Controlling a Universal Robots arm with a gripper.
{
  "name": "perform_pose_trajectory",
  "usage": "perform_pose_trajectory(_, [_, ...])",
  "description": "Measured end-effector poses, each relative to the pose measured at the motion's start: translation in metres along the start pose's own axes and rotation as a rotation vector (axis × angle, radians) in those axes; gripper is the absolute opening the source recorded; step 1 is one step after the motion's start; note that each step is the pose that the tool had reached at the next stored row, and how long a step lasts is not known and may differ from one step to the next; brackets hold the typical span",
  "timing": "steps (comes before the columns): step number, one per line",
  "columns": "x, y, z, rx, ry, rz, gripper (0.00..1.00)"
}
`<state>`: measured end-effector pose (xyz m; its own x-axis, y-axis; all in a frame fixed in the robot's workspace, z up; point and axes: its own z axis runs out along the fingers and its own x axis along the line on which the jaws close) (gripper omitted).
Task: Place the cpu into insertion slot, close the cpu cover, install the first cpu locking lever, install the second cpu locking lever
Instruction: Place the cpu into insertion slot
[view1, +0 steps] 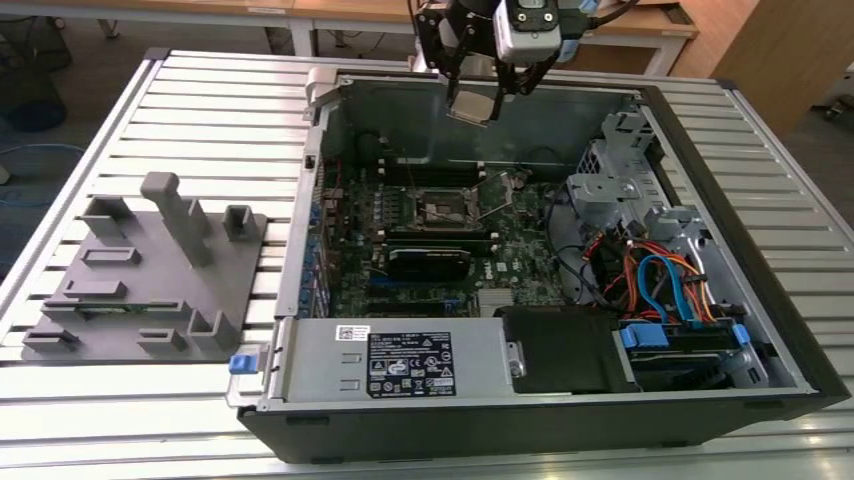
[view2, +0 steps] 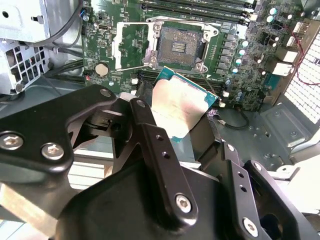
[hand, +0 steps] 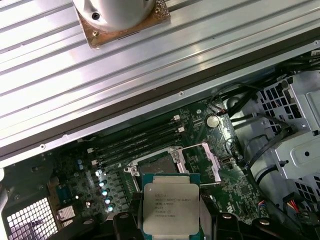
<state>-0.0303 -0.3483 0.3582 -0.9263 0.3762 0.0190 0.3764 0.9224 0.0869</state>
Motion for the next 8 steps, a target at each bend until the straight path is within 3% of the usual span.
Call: perform_pose_trajectory(8, [0.0,0.0,0.0,-0.0003,-0.0014,0.016,0.54])
